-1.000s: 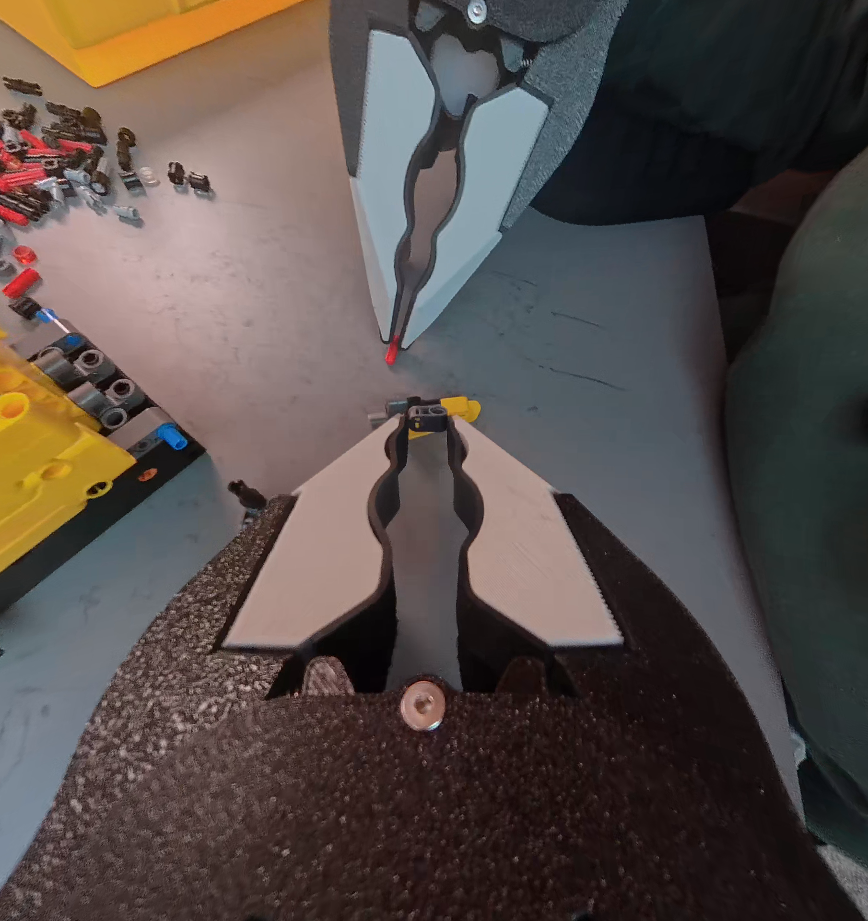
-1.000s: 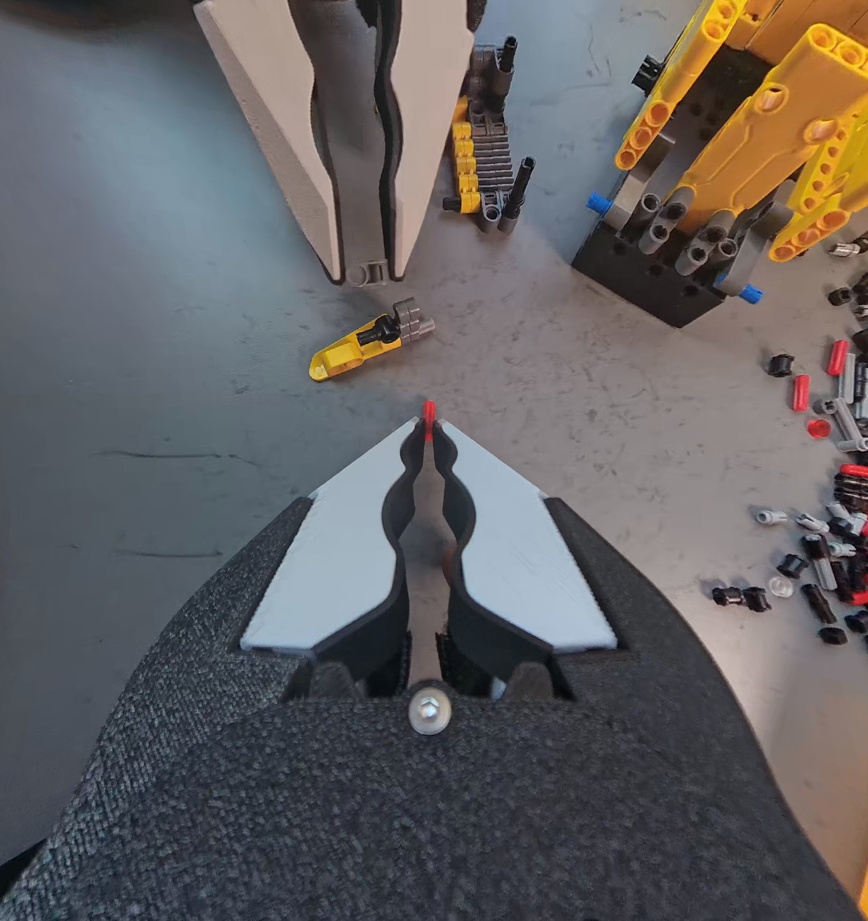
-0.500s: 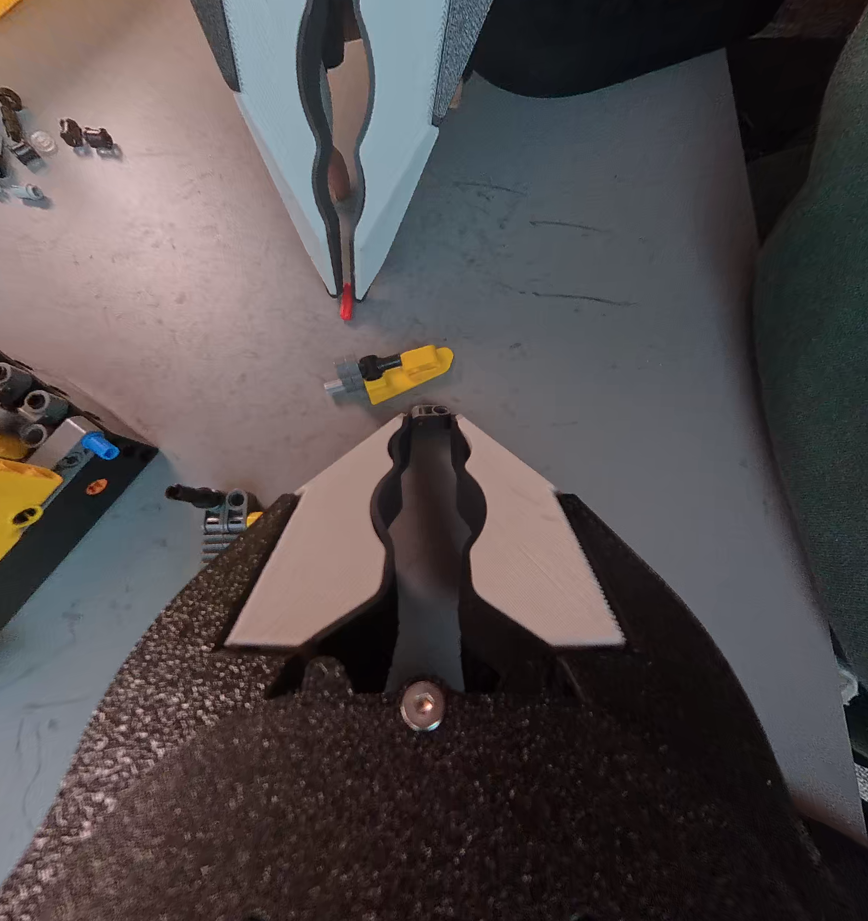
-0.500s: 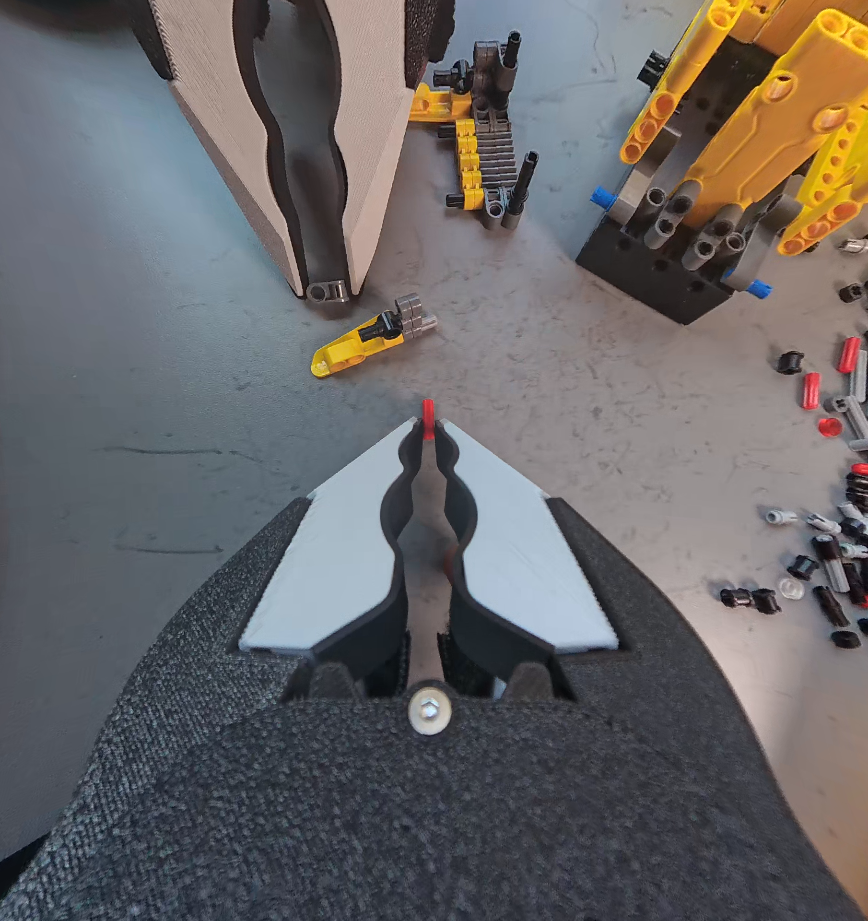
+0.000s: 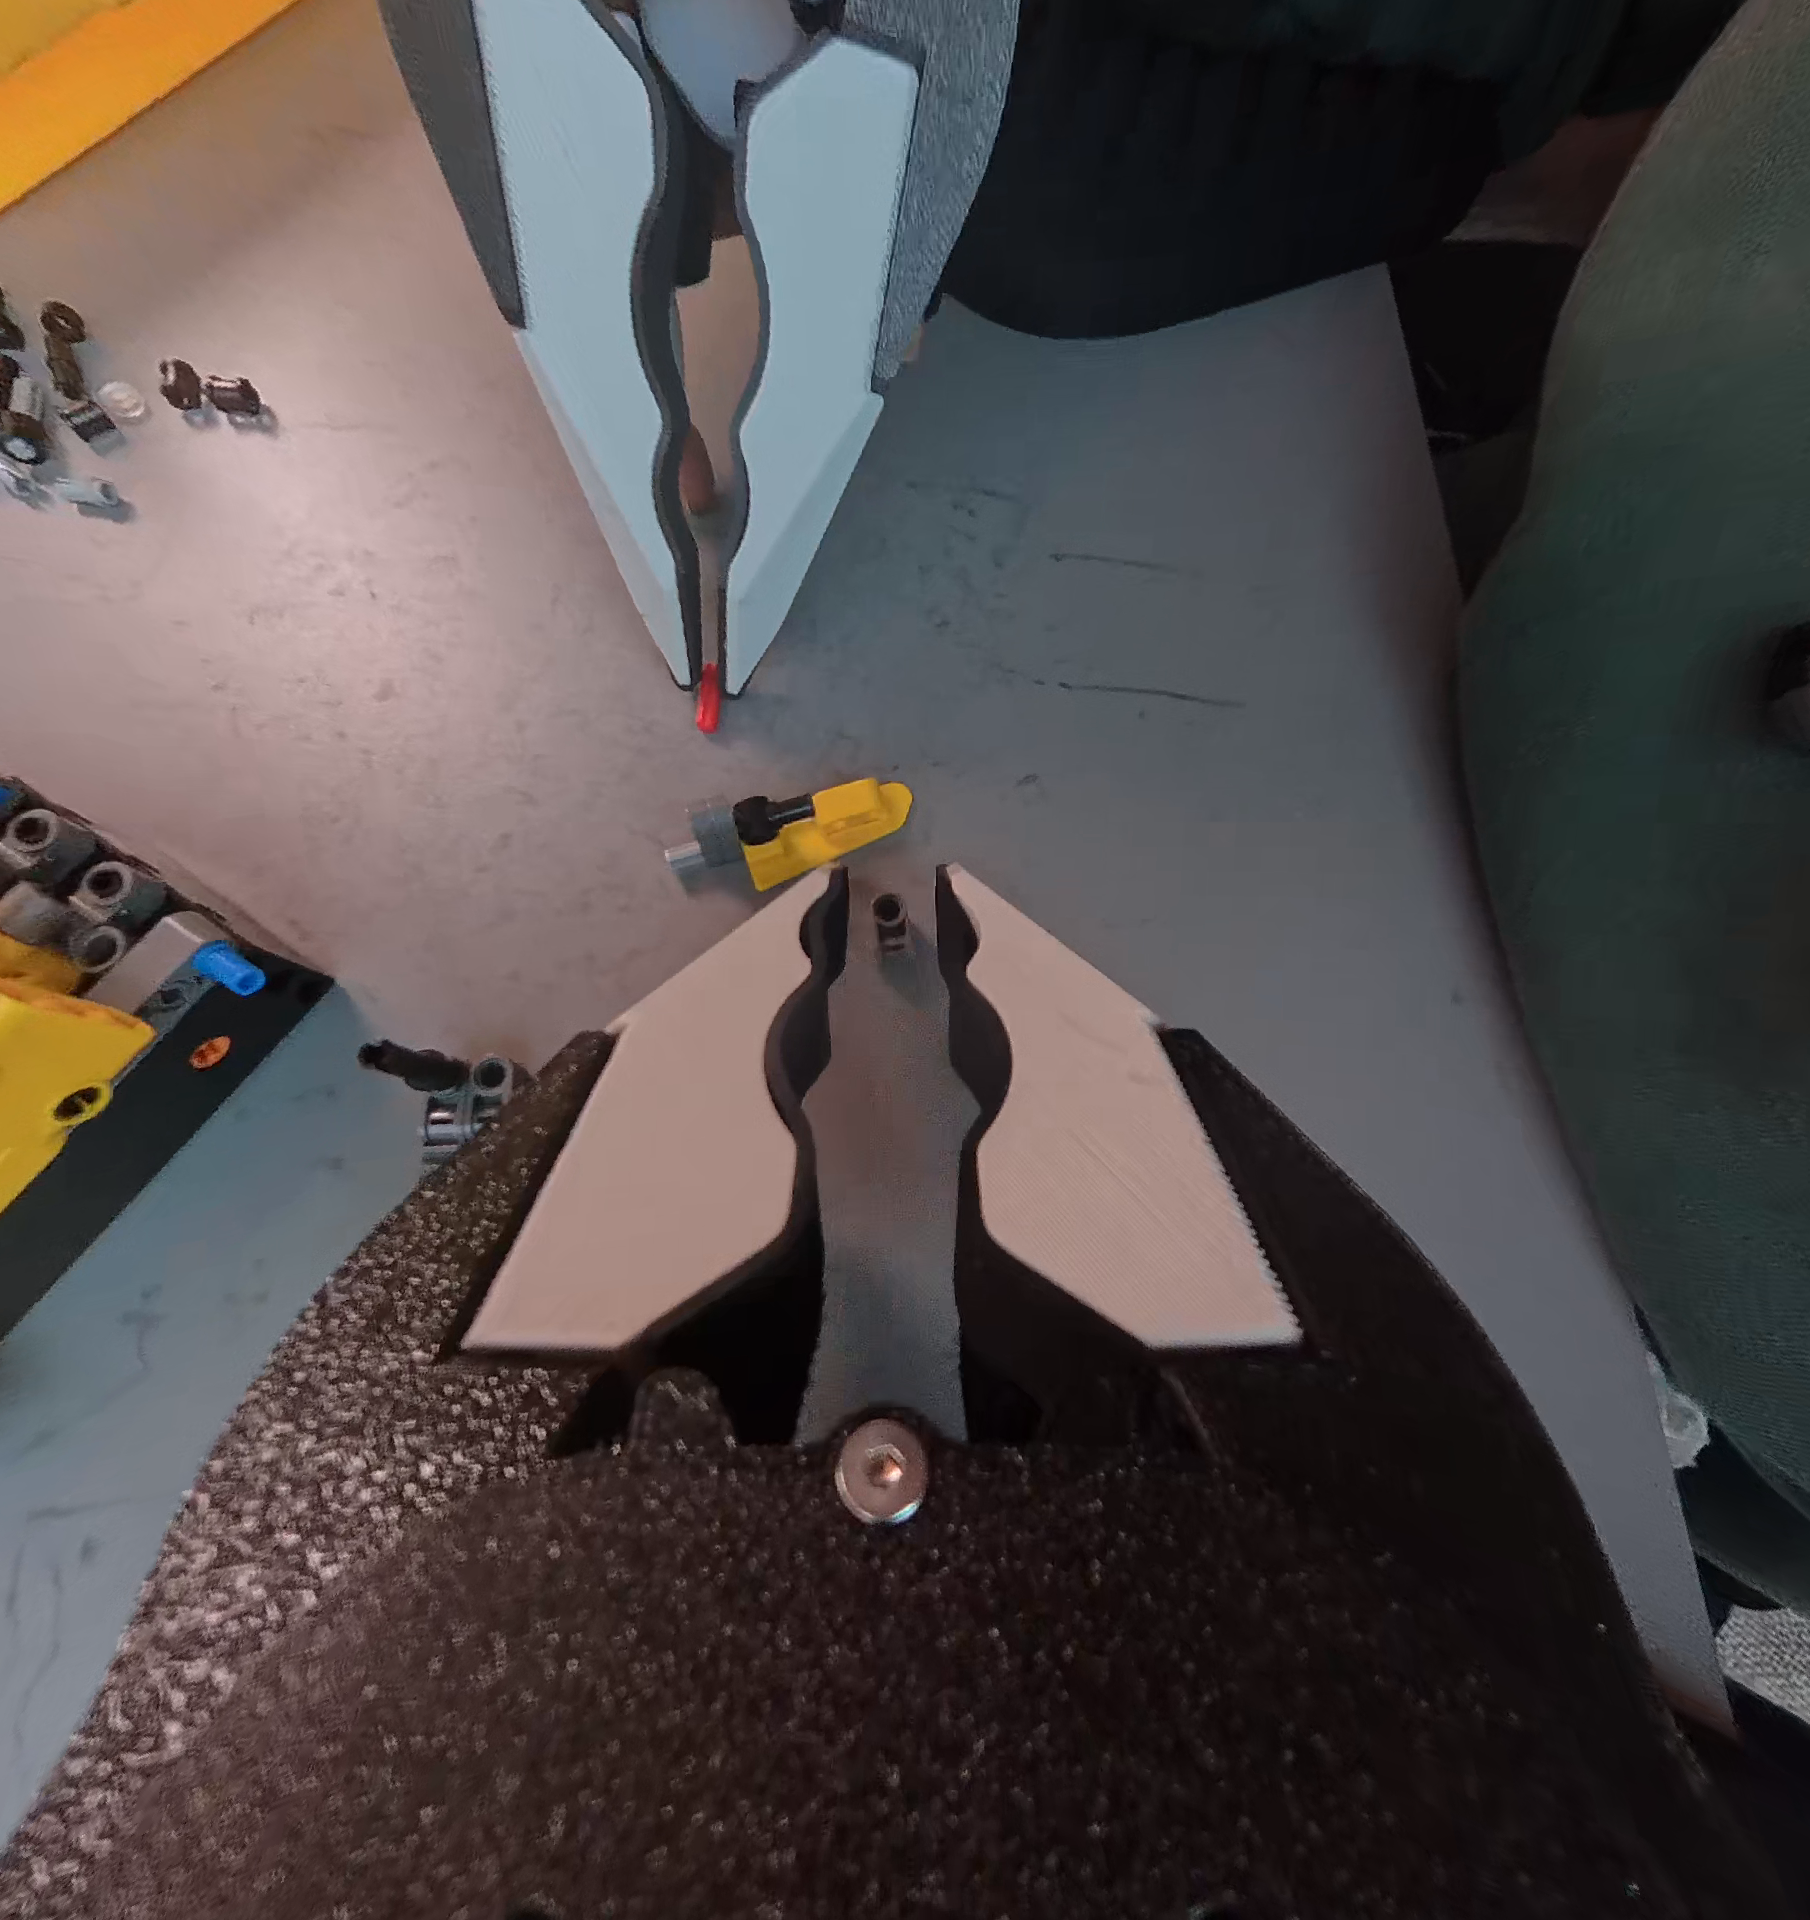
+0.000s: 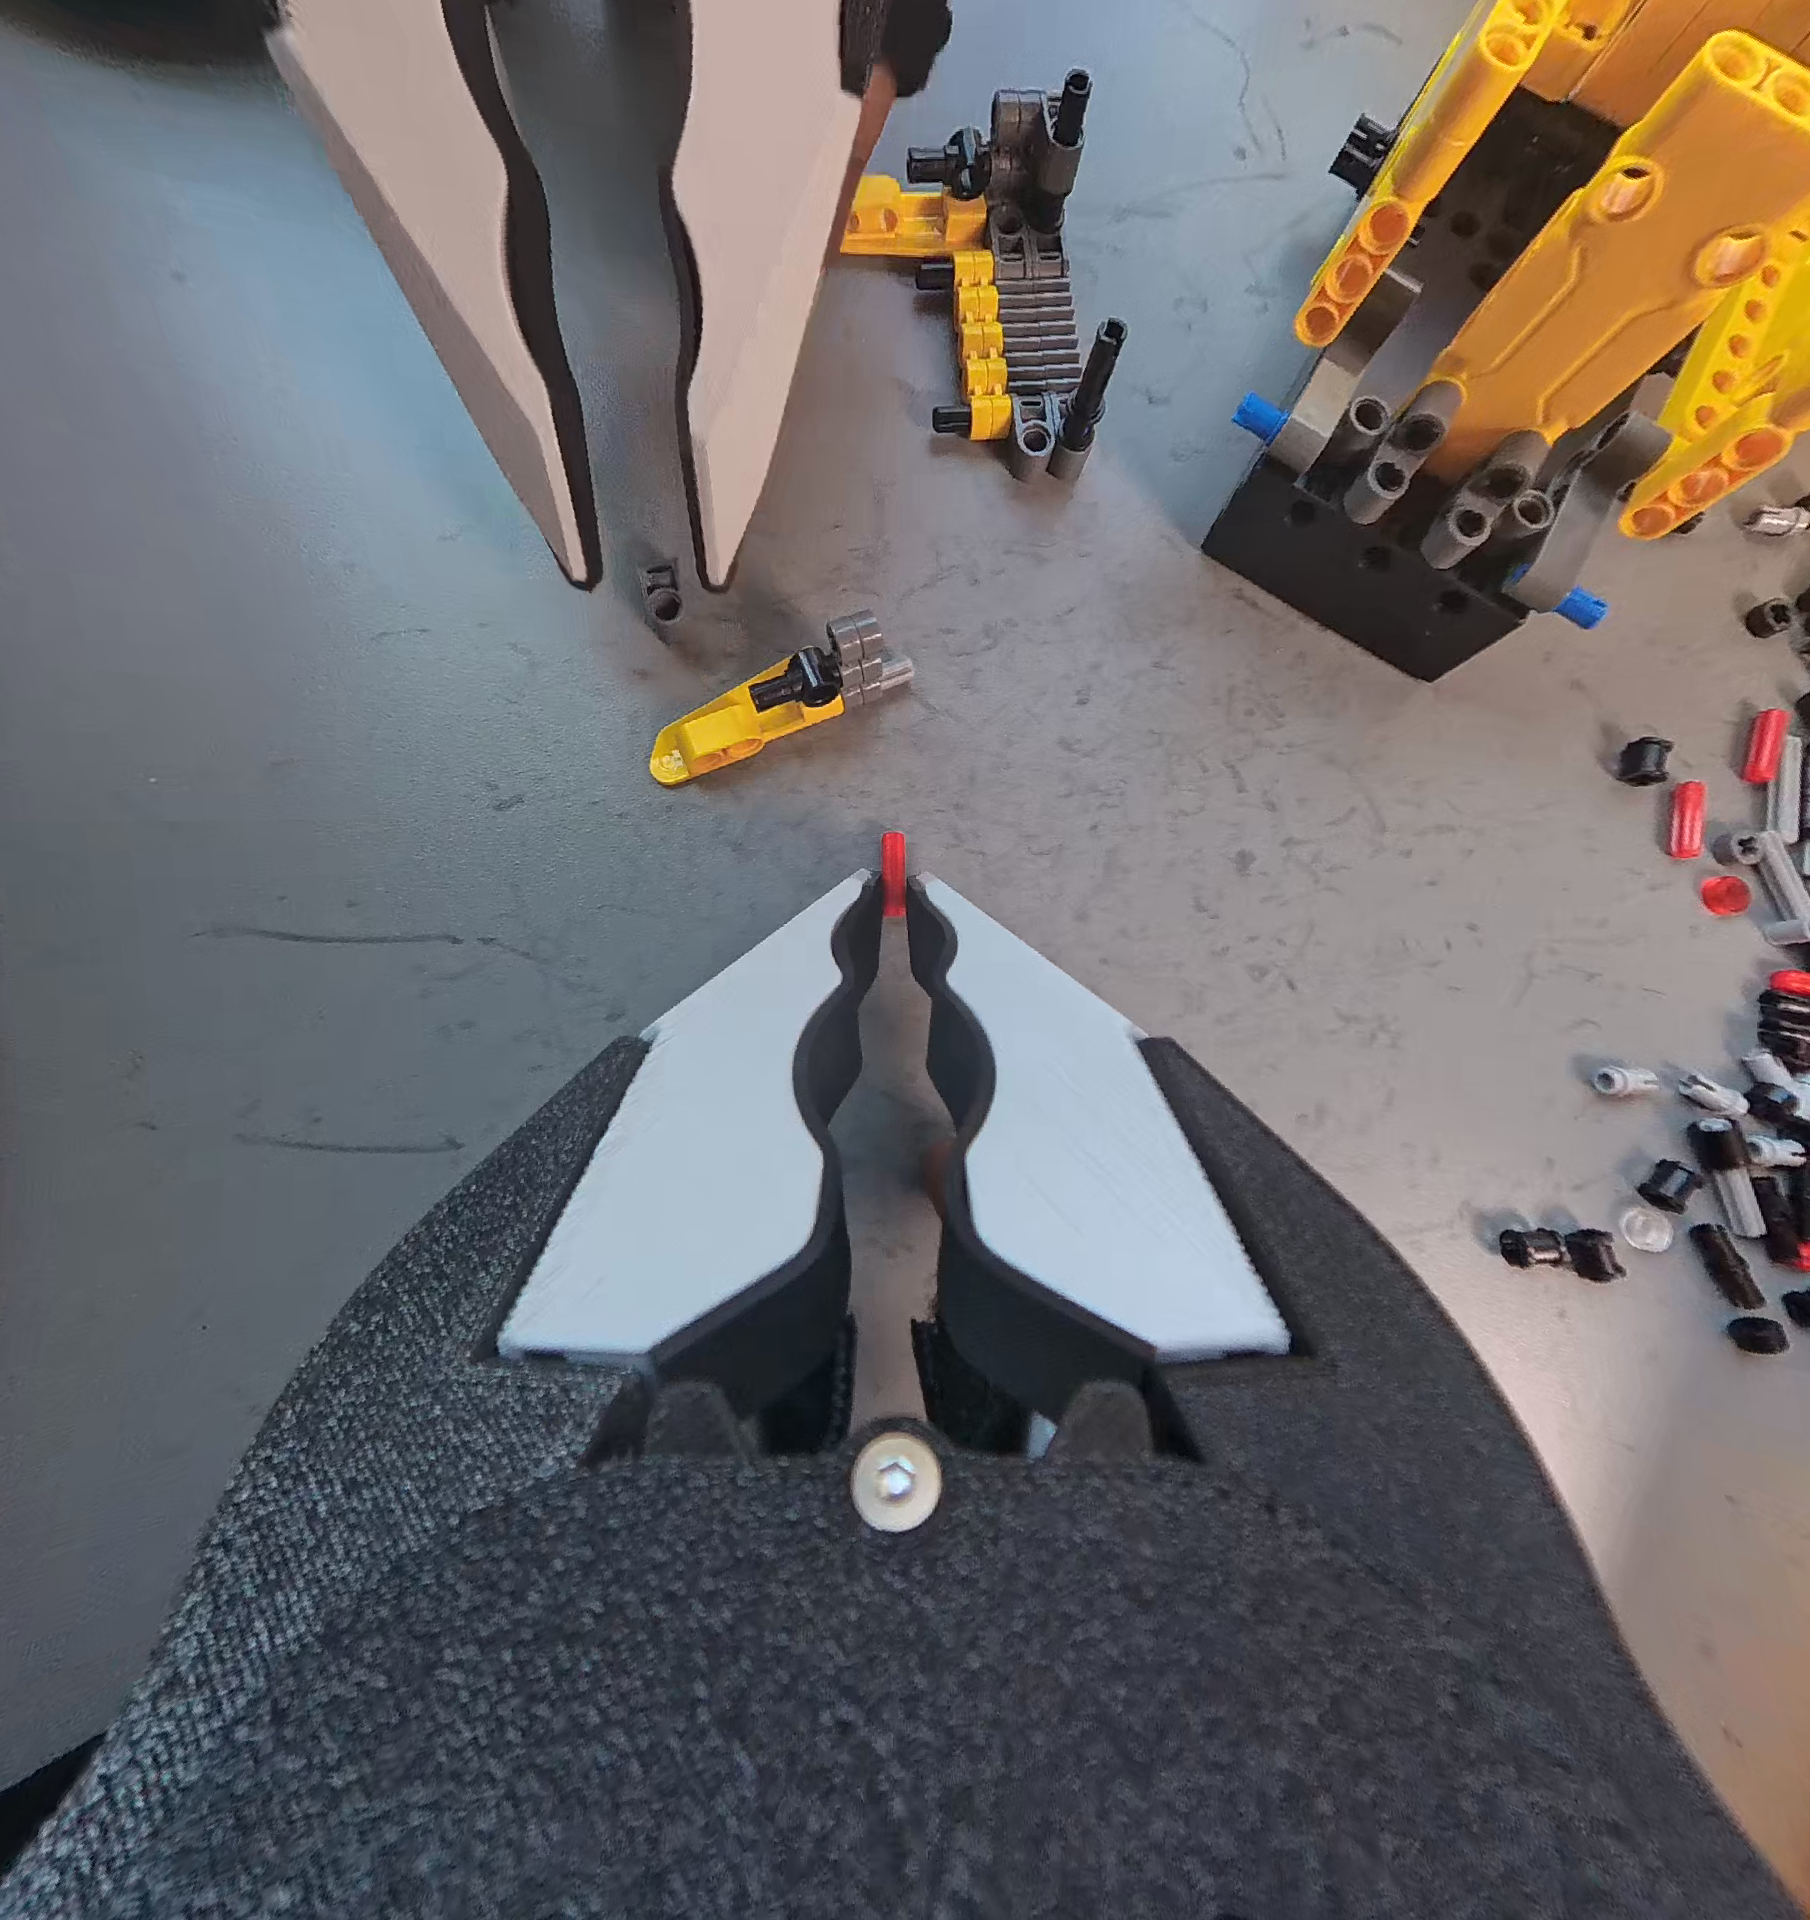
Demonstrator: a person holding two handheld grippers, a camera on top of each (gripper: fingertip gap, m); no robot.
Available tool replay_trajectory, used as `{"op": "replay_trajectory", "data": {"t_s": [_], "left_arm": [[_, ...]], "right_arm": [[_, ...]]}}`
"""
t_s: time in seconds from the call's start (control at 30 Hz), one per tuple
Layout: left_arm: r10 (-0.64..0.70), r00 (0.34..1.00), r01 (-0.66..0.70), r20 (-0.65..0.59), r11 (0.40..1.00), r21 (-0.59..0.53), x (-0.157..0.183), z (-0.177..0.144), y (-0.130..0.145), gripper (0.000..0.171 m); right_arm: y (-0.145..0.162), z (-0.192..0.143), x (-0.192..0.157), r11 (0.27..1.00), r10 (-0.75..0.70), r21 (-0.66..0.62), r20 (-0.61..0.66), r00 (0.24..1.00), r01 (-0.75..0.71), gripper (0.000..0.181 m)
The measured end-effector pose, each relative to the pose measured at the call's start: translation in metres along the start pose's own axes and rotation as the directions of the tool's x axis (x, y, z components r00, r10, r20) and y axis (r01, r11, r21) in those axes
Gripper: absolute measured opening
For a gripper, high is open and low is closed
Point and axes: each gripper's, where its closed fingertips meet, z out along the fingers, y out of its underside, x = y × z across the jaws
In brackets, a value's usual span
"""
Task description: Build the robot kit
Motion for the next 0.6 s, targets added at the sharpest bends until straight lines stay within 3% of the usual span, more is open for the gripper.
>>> {"op": "replay_trajectory", "data": {"t_s": [0.1,0.43,0.6], "left_arm": [[-0.018,1.0,0.019,-0.018,1.0,0.024,0.001,-0.008,-0.002,0.016],[0.018,1.0,-0.018,0.0,0.995,-0.096,0.001,0.004,0.019,0.013],[0.063,0.996,-0.058,0.06,0.996,-0.074,-0.006,0.005,0.013,0.007]], "right_arm": [[0.0,0.0,0.0,1.0,0.002,0.002,0.002,1.0,-0.002,0.003],[0.0,0.0,0.0,1.0,-0.001,0.001,0.0,1.0,0.001,0.003],[0.0,0.0,0.0,1.0,-0.003,0.003,0.0,1.0,0.003,0.003]]}}
